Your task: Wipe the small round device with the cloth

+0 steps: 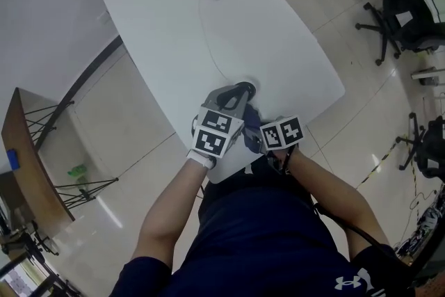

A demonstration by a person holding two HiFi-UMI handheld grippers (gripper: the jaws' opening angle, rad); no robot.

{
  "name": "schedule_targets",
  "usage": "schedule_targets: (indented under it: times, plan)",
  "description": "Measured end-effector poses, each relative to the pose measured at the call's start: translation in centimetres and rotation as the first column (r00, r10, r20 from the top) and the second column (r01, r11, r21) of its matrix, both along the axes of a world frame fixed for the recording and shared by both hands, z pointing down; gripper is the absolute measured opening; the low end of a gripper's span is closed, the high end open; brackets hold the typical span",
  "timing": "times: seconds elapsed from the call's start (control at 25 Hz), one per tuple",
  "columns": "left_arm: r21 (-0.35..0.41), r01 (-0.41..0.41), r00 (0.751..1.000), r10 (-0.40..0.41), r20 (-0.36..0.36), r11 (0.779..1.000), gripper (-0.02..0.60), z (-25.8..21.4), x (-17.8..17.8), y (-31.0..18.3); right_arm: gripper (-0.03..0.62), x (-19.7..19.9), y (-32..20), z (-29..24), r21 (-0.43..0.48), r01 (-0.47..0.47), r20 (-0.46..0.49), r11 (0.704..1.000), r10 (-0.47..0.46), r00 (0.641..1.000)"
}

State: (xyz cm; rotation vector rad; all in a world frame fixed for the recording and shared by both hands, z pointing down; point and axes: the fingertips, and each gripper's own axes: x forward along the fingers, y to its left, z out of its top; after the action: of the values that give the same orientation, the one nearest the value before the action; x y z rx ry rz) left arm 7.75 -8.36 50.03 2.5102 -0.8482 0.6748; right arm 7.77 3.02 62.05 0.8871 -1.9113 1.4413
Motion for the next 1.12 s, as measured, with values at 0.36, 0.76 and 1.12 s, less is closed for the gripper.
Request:
schedule_targets:
  times: [0.36,0.76,1.12]
  plan:
    - [-0.147,0.171,0.962,-0.197,-0.19,0.974,0.043,-2.8,-4.4,2.7,0.11,0.0,-1.4,-5.2,0.124,-0.01,0.226,0.992,-0.019,0.974]
    - [-0.444,0.077,0.908,-0.246,-0.338,0.893,0.249,1.1,-4.2,9.1,0.11,-0.5,-1.3,-9.5,0.271,0.032,0.312,0.962,-0.119,0.943]
    - [-0.544,-0.134,0.723,-0.294,-0.626,0.829,0.301,-1.1,-2.5,10.5,0.118,-2.6,0.7,-12.6,0.414,0.132,0.386,0.901,-0.305,0.871]
